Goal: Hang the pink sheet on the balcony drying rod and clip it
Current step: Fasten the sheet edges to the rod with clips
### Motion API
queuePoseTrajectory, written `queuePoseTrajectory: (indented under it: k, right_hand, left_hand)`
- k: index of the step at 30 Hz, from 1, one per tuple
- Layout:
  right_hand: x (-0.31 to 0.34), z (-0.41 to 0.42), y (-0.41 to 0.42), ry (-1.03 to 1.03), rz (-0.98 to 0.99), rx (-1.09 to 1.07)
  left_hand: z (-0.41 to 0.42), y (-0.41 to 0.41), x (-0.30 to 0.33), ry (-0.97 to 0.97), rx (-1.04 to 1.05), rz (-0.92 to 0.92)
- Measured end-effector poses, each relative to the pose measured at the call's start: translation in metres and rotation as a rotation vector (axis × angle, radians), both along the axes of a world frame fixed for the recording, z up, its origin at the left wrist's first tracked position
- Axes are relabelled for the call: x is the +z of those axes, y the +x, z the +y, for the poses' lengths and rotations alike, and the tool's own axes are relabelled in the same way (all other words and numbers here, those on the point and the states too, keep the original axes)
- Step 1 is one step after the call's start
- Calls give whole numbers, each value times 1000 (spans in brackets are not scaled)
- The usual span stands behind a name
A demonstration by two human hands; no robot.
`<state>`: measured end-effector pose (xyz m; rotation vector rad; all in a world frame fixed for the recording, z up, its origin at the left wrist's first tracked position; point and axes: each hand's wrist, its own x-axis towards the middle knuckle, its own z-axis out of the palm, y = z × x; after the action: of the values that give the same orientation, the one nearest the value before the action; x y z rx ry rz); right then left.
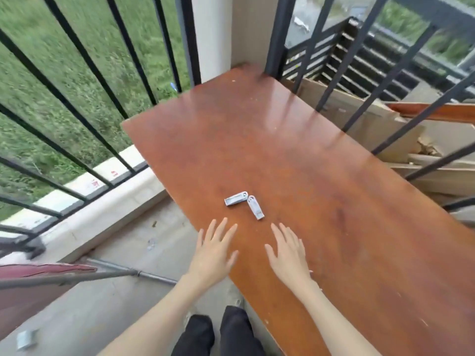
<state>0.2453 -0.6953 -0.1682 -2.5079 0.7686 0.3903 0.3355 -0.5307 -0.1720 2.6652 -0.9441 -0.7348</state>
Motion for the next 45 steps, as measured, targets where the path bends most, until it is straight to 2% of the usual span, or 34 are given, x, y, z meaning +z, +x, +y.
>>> queuePoseTrajectory:
  k: [3, 7, 14, 16, 19, 21, 28, 32, 36, 38, 41, 45]
  right_hand:
    - [-19, -14, 3, 15, 1, -22]
    - [-39, -26, 47, 26, -112, -3]
    - [-67, -23, 95, -64, -201, -17]
    - [-63, -24, 96, 24, -218, -75]
    - [-37, -25, 105, 325, -233, -283]
    - [-12, -17, 118, 477, -282, -303]
    - [77, 63, 184, 1096, -313, -163]
    - [126, 142, 215, 1230, -259, 44]
    - [165, 223, 235, 1458, -135, 210]
    - [180, 257, 239, 1405, -122, 335]
    - [199, 299, 242, 1187, -173, 542]
    - [223, 338, 250, 1073, -174, 808]
  left_hand:
    - [-27, 6, -19, 18, 23, 2]
    - [-55, 42, -42, -46, 121, -119]
    - [-64, 71, -69, -301, 205, -71]
    - [-59, 71, -66, -352, 302, -68]
    - [-47, 77, -48, -402, 422, -70]
    - [-33, 83, -27, -464, 487, -76]
    - [63, 95, 80, -672, 648, -237]
    - [137, 96, 133, -780, 707, -337]
    - [208, 87, 163, -755, 771, -494]
    - [238, 81, 175, -739, 836, -551]
    - [278, 72, 195, -683, 877, -646]
    - [314, 59, 216, -638, 944, -752]
